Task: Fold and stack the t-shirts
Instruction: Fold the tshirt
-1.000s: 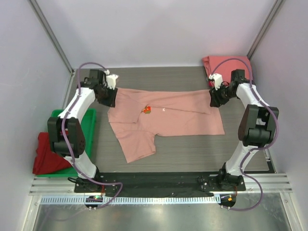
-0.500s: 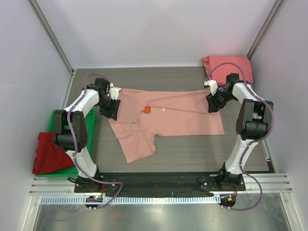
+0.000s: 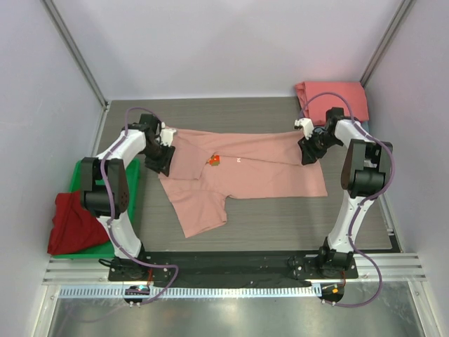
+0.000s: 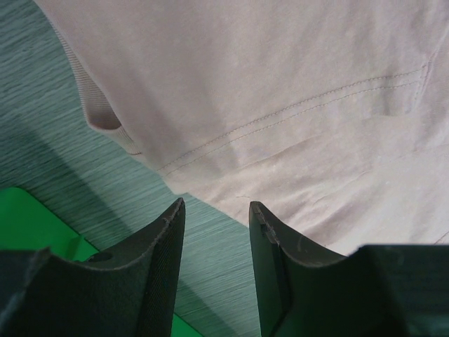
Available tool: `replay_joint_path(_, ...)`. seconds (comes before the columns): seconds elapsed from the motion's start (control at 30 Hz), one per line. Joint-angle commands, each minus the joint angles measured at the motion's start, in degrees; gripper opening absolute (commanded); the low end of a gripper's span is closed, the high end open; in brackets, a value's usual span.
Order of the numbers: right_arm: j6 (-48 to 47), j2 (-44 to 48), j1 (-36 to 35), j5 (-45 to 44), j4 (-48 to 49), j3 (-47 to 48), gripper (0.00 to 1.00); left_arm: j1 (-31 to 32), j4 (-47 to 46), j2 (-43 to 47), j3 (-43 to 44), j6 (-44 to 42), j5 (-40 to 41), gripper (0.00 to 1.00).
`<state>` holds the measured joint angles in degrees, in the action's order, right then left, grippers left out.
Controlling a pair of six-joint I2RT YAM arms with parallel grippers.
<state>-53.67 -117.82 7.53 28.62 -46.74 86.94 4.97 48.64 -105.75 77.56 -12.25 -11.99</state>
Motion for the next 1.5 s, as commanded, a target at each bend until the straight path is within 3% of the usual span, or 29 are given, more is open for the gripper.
replay_joint_path(0.0, -0.8, 0.1, -1.0, -0.3, 0.1, 1.9, 0.47, 0.1, 0.0, -0.2, 2.3, -0.1, 1.0, 0.43)
replay_joint_path(0.17, -2.6, 5.7, -1.0, -1.7, -0.6, -1.4, 0.47, 0.4, 4.4, 6.0, 2.3, -4.5, -5.7, 0.43)
replay_joint_path(0.33, -5.5, 16.4, -0.9, -2.1, 1.1, -9.5, 0.48, 6.0, 9.0, 17.5, -4.1, -13.9, -10.6, 0.46)
replay_joint_path(0.47, -6.4, 23.1, -1.0, -3.3, 3.1, -14.8, 0.48, 19.0, 15.6, 24.5, -10.9, -21.0, -8.8, 0.45)
replay_joint_path(0.63, -5.2, 23.7, -0.9, -2.9, 3.3, -16.7, 0.48, 29.2, 14.6, 31.0, -19.4, -21.4, -3.9, 0.47)
replay_joint_path(0.87, -5.5, 23.7, -1.0, -2.8, 3.1, -16.5, 0.49, 36.0, 8.2, 32.3, -28.4, -20.4, 1.3, 0.46)
replay_joint_path(1.07, -6.5, 25.0, -1.1, -3.3, 2.9, -17.1, 0.49, 42.4, 0.6, 28.4, -30.4, -14.8, 6.3, 0.47)
replay_joint_path(1.47, -6.8, 26.5, -1.0, -3.7, 2.8, -19.0, 0.49, 44.3, -4.9, 23.2, -31.4, -9.5, 6.8, 0.45)
